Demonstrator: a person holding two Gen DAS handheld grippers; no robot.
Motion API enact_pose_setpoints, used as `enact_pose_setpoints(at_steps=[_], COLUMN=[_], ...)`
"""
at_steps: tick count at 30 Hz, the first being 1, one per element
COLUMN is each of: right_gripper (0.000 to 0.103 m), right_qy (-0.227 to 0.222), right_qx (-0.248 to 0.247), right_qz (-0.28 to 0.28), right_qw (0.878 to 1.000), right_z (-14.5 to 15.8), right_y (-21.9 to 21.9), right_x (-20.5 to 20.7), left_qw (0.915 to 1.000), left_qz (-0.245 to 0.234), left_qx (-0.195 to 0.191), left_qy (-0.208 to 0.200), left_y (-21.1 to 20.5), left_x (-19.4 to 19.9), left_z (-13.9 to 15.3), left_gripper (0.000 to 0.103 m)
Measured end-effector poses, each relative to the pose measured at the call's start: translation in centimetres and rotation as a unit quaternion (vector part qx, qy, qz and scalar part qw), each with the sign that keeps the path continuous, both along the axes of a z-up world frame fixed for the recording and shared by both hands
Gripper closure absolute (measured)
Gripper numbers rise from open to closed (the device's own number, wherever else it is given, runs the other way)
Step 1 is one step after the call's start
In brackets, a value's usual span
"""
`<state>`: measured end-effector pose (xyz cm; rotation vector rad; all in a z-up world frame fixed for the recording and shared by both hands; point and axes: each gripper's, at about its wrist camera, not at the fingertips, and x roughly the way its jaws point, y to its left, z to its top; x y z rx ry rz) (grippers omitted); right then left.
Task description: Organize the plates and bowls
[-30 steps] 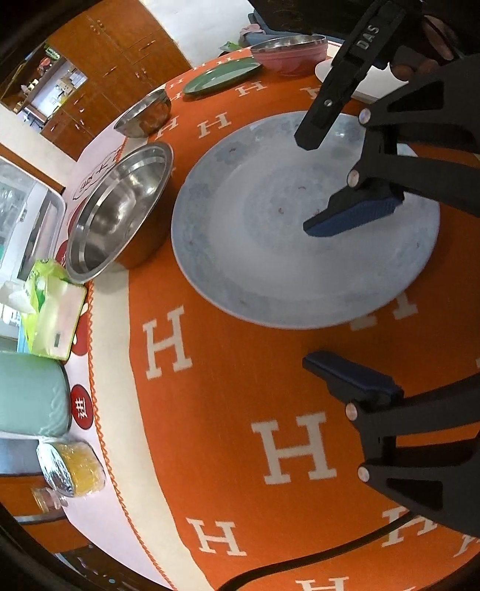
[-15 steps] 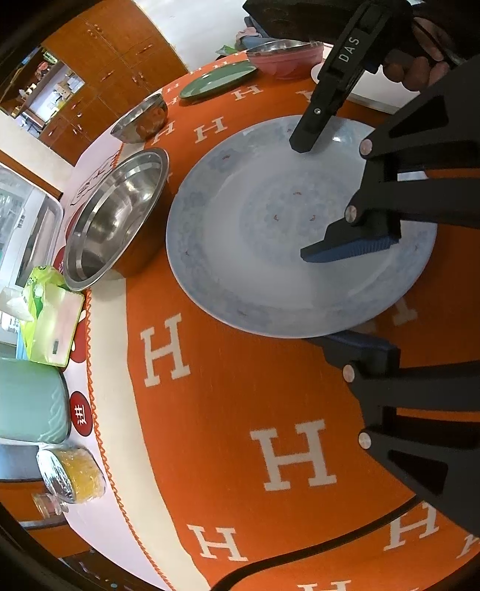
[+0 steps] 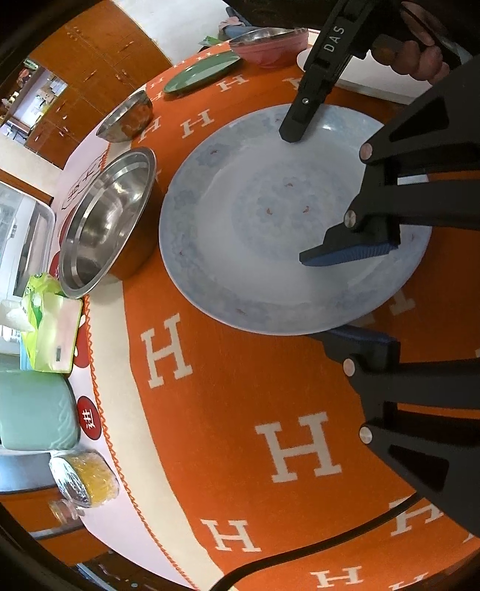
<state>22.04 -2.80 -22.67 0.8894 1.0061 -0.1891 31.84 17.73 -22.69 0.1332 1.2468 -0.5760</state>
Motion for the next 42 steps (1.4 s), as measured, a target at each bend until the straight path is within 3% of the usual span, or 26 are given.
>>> enact_pose_setpoints(at_steps=[18,42], right_gripper=[0.094,0.093], right_qy=[0.011,-0.078], right_qx=[-0.023,-0.106], right_qz=[0.035,0.040], right_qw=[0.999,0.991], right_z=[1.6,9.4], right_y=[1.1,2.5], right_x=[-1.6,-12.0], left_qw=[0.9992,0.9932], left_qz=[-0.038,-0.085], left_qx=[0.011,-0.028], left_qy=[-0.003,-0.074], left_y=[1.6,2.1], left_x=[-2.6,-12.9], left_z=[2.1,10.6], left_gripper=[0.082,0.081])
